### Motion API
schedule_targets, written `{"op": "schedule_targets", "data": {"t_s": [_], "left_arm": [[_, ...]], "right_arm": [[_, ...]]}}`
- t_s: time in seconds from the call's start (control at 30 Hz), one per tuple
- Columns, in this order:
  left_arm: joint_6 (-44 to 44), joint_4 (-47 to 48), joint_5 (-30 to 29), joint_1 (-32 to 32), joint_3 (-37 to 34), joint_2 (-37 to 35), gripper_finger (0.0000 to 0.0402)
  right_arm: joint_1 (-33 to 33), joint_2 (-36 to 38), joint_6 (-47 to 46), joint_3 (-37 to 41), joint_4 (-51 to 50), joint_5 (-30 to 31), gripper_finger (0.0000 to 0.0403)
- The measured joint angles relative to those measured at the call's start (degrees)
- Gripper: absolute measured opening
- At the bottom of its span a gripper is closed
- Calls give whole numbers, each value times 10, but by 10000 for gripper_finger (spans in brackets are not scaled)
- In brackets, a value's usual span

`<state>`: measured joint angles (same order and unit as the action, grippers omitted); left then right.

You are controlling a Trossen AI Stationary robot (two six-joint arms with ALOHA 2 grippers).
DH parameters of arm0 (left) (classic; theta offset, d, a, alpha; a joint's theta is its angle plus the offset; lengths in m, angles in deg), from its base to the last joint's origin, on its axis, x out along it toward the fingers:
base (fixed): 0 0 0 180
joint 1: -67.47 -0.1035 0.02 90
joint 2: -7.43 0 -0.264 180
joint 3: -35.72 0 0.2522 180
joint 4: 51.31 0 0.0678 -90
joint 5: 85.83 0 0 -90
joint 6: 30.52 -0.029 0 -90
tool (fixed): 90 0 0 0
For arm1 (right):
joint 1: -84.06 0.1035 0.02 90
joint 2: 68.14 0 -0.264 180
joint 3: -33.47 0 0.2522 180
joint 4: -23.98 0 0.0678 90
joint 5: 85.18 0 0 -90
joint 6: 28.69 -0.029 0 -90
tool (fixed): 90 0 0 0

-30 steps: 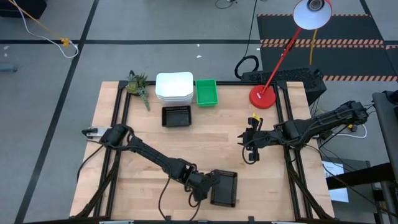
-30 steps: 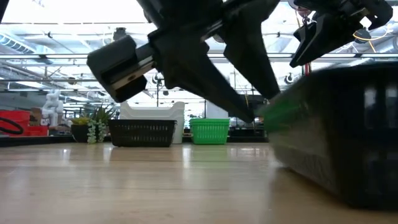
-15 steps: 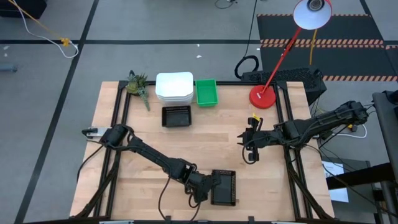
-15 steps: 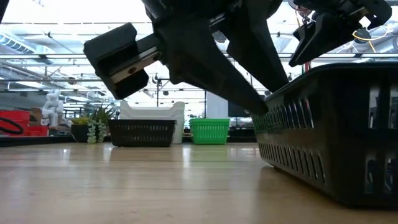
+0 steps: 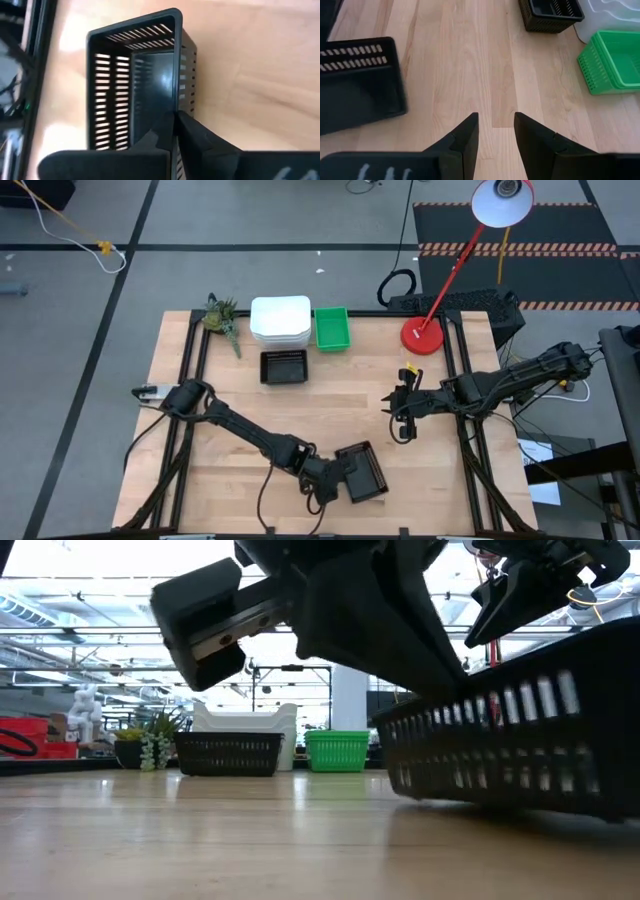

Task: Stack baskets by color
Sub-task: Stack the bottom black bin on top of the top black bins

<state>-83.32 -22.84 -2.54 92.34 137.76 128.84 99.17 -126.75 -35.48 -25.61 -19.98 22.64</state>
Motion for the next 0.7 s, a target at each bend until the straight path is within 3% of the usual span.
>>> {"op": "schedule_targets", "data": {"t_s": [0.33, 0.7], "left_arm": [[99, 41, -71, -1, -1, -64, 5], [200, 147, -197, -2, 0, -91, 3]], "right_arm": [[0, 0, 2, 0, 0, 0, 120], [0, 0, 2, 0, 0, 0, 120]]}}
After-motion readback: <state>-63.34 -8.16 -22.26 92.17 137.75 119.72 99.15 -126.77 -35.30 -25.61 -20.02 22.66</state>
